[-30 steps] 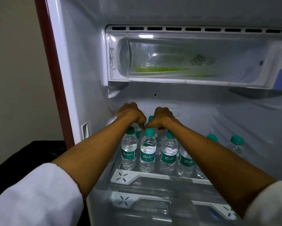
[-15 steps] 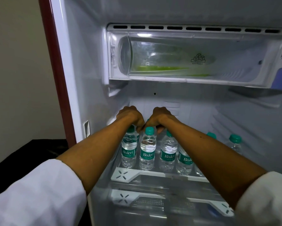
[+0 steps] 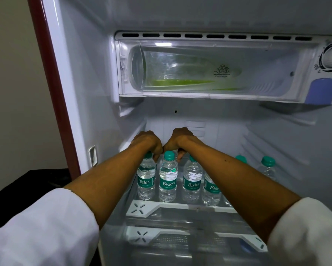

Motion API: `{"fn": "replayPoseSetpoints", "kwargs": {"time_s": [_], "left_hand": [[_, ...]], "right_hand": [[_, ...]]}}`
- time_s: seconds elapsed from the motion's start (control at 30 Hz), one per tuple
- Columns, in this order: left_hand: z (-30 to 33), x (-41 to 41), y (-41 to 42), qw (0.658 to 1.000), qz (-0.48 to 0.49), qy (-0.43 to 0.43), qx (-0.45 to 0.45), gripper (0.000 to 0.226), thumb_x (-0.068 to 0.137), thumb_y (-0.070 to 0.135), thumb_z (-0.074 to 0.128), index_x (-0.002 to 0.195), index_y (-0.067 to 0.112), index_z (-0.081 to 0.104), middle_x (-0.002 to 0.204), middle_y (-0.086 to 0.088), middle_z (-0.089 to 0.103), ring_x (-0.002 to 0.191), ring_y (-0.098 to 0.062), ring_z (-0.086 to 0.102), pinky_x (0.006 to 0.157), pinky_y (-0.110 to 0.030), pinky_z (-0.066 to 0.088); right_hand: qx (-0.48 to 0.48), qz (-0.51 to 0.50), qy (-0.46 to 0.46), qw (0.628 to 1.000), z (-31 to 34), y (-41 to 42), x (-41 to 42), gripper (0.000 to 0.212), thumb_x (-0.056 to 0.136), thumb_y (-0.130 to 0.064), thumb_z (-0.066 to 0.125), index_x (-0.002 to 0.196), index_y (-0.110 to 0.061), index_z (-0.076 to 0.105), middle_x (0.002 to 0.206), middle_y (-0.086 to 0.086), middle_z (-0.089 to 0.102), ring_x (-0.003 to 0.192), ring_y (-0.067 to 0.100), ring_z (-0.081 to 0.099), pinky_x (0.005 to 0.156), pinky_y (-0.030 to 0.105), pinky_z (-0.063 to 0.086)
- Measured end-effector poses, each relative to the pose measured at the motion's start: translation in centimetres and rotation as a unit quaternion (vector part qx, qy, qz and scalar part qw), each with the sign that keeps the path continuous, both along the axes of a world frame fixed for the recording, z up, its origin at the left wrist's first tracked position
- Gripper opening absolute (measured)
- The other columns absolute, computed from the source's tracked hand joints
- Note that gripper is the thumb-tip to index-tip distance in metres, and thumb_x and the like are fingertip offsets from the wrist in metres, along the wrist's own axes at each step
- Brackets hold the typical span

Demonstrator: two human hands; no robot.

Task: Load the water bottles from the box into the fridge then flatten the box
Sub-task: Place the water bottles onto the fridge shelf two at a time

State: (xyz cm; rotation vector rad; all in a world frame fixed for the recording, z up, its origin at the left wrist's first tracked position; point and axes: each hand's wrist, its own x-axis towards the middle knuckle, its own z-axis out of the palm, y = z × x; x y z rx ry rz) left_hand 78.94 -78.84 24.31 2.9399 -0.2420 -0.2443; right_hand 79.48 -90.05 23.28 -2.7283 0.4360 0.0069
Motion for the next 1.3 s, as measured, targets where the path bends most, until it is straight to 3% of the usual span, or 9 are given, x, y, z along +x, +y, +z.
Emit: {"fn": "replayPoseSetpoints", "kwargs": {"time_s": [0.23,0.47,0.57,0.73,0.83,0.93,1.03,1.13,1.3], "left_hand": [[0.2,-0.2,0.0,1.0,-0.007,0.01,0.019,0.06,0.07,0.02,0.084,0.122,0.006,0.056,0.122,-0.013,0.061,0.107,-0.028,0.063,0.095,-0.04,0.053],[0.7,-0.2,0.2,1.0,-0.01,0.013,0.017,0.058,0.075,0.021,0.081,0.124,0.005,0.056,0.125,-0.013,0.06,0.109,-0.028,0.063,0.096,-0.039,0.052],[1.1,-0.3,0.5,1.0,-0.01,0.017,-0.008,0.057,0.079,0.022,0.077,0.128,0.004,0.053,0.127,-0.014,0.059,0.111,-0.027,0.062,0.096,-0.037,0.052],[2.0,-0.8,0.7,0.999,-0.005,-0.002,-0.05,0.058,0.077,0.019,0.079,0.126,0.003,0.051,0.115,-0.016,0.058,0.096,-0.027,0.063,0.084,-0.033,0.055],[3.4,-1.1,0.7,0.998,-0.014,-0.042,-0.045,0.049,0.079,0.013,0.074,0.122,0.002,0.053,0.099,-0.012,0.053,0.078,-0.022,0.056,0.074,-0.029,0.052],[4.7,-1.9,1.1,0.996,-0.026,-0.08,-0.039,0.049,0.087,0.014,0.066,0.13,0.003,0.047,0.117,-0.014,0.055,0.094,-0.023,0.055,0.074,-0.027,0.047],[5.4,-3.2,1.6,0.993,-0.033,-0.103,-0.043,0.051,0.092,0.02,0.06,0.137,0.003,0.04,0.135,-0.014,0.05,0.116,-0.026,0.054,0.085,-0.03,0.046],[5.4,-5.3,2.4,0.99,-0.048,-0.116,-0.057,0.052,0.094,0.022,0.057,0.138,0.002,0.038,0.137,-0.015,0.047,0.12,-0.027,0.052,0.086,-0.03,0.044],[4.3,-10.2,4.1,0.98,-0.09,-0.148,-0.101,0.046,0.09,0.023,0.064,0.128,0.005,0.048,0.128,-0.014,0.053,0.111,-0.026,0.056,0.079,-0.027,0.043]], "right_hand": [[0.019,0.004,0.03,0.999,0.3,0.7,0.0,0.042,0.076,-0.039,0.082,0.083,-0.003,0.06,0.086,0.012,0.067,0.065,0.022,0.07,0.069,0.029,0.06],[0.007,0.013,0.077,0.997,1.3,1.2,-0.4,0.046,0.078,-0.039,0.08,0.095,-0.001,0.061,0.095,0.014,0.07,0.081,0.024,0.074,0.08,0.034,0.06],[-0.038,0.013,0.034,0.999,2.5,1.0,-0.6,0.047,0.073,-0.043,0.083,0.092,-0.004,0.065,0.078,0.008,0.07,0.073,0.021,0.074,0.077,0.034,0.061],[-0.019,0.008,0.0,1.0,4.2,0.3,-0.5,0.052,0.066,-0.046,0.087,0.081,-0.004,0.06,0.078,0.01,0.07,0.067,0.022,0.073,0.071,0.036,0.062],[-0.016,0.009,-0.018,1.0,4.6,-0.1,-0.8,0.063,0.068,-0.049,0.085,0.102,-0.001,0.061,0.09,0.013,0.072,0.068,0.022,0.072,0.068,0.033,0.062],[-0.051,0.026,-0.065,0.996,4.7,-0.4,-1.2,0.082,0.073,-0.054,0.079,0.128,0.001,0.052,0.087,0.009,0.066,0.059,0.016,0.063,0.061,0.029,0.058],[-0.066,0.061,-0.079,0.993,4.6,-0.4,-2.1,0.072,0.083,-0.055,0.069,0.13,-0.002,0.055,0.113,0.012,0.065,0.085,0.021,0.066,0.081,0.032,0.058],[-0.082,0.11,-0.086,0.987,4.1,0.0,-4.6,0.059,0.09,-0.053,0.06,0.133,-0.012,0.055,0.137,0.012,0.053,0.119,0.027,0.053,0.1,0.034,0.047],[-0.082,0.163,-0.134,0.974,2.1,1.3,-9.3,0.066,0.086,-0.043,0.066,0.143,-0.016,0.046,0.142,0.014,0.051,0.124,0.03,0.053,0.102,0.039,0.046]]}}
